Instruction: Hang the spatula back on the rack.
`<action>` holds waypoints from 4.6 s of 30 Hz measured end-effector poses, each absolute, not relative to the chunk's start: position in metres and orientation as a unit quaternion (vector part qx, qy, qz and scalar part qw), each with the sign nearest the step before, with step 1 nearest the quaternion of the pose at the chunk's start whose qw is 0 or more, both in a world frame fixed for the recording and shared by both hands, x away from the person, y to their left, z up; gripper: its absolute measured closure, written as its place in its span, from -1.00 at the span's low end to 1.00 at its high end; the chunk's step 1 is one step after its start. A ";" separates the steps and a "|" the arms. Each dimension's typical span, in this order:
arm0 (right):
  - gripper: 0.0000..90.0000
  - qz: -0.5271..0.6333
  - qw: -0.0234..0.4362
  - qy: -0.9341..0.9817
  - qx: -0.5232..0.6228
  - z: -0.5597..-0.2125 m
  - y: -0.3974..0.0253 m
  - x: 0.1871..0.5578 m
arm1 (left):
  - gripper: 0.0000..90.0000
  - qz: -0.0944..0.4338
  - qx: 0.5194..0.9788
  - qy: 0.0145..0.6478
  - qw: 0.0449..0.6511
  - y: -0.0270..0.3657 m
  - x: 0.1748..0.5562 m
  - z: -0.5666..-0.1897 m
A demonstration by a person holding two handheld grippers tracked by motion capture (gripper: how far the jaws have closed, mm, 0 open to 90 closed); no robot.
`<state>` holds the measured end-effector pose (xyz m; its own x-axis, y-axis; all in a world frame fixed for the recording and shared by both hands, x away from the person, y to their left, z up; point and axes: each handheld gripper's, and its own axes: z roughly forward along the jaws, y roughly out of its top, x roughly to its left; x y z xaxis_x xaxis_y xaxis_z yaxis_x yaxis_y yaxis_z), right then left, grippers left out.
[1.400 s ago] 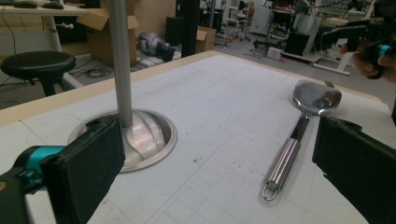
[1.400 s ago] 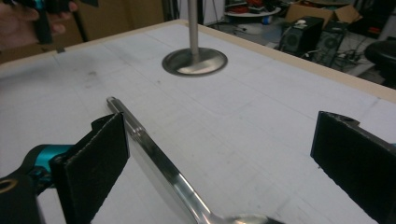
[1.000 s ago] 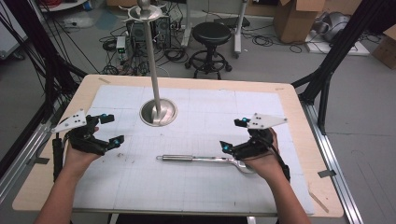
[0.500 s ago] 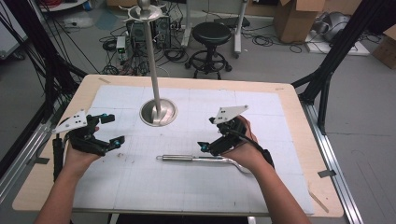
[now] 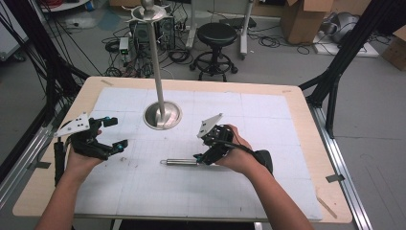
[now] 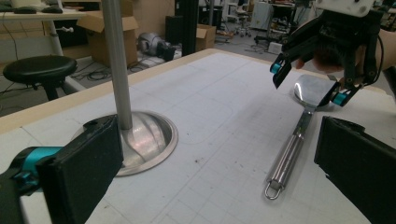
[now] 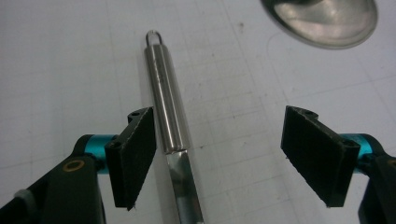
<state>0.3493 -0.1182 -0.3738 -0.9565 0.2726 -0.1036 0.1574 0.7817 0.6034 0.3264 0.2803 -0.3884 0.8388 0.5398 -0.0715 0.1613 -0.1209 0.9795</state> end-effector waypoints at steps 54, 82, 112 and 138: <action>0.53 0.165 0.015 0.985 0.058 -0.414 -0.075 0.361 | -0.96 0.169 0.742 0.224 0.608 0.276 0.324 -0.387; 0.54 0.411 0.056 0.904 0.099 -0.300 -0.147 0.355 | -0.96 0.170 0.736 0.226 0.615 0.279 0.324 -0.384; 0.54 0.510 0.060 0.852 0.101 -0.222 -0.157 0.385 | -0.96 0.167 0.732 0.223 0.621 0.278 0.322 -0.382; 0.54 0.502 0.065 0.851 0.138 -0.189 -0.141 0.458 | -0.96 0.169 0.726 0.217 0.630 0.278 0.320 -0.379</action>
<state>0.4581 -0.1410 -0.1891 -0.9536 0.2998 0.0276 0.1693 0.4582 0.8726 0.3198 0.2779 -0.3786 0.8493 0.5272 -0.0281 0.1022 -0.1119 0.9885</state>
